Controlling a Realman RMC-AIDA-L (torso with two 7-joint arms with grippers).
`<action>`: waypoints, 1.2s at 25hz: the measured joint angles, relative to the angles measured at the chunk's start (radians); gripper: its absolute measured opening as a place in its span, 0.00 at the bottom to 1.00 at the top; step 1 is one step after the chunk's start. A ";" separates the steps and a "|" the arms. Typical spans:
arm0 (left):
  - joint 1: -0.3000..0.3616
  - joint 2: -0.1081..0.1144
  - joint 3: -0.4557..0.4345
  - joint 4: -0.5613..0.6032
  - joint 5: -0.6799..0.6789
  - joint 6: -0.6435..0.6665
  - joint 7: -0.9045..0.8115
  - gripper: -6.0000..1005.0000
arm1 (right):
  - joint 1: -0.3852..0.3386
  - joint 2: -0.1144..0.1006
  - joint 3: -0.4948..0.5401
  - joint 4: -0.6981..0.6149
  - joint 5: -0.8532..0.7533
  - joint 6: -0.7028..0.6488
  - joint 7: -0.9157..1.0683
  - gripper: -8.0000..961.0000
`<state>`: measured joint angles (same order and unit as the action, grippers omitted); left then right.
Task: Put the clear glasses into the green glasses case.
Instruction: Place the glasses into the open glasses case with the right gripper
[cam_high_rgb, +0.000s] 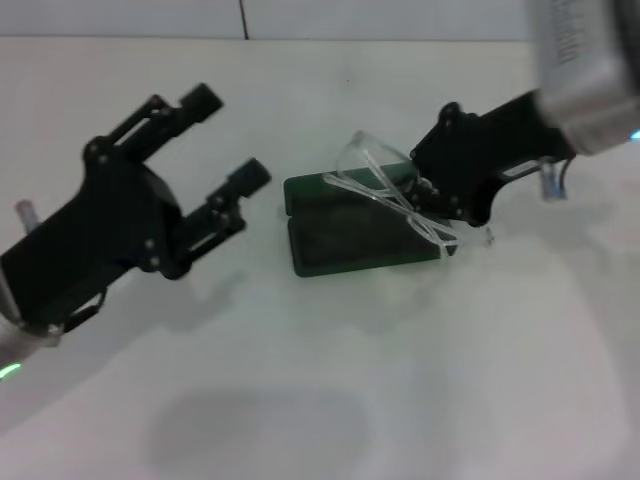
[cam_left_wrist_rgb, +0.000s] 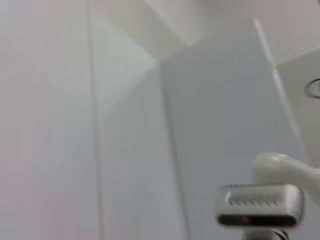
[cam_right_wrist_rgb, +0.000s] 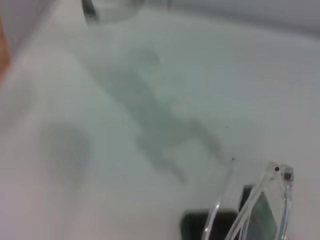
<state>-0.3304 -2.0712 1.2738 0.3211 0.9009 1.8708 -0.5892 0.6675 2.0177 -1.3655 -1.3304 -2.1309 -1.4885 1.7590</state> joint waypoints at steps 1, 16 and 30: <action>0.005 -0.001 -0.010 0.000 0.001 -0.001 0.000 0.69 | 0.023 0.001 -0.047 -0.002 -0.056 0.032 0.028 0.15; 0.023 0.003 -0.034 -0.004 -0.002 -0.012 -0.001 0.69 | 0.053 0.010 -0.567 -0.035 -0.514 0.340 0.306 0.16; 0.020 0.005 -0.042 -0.004 -0.002 -0.020 -0.004 0.69 | 0.020 0.010 -0.632 -0.081 -0.573 0.439 0.307 0.17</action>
<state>-0.3102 -2.0662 1.2323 0.3174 0.8989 1.8511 -0.5934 0.6874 2.0278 -1.9972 -1.4114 -2.7035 -1.0498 2.0663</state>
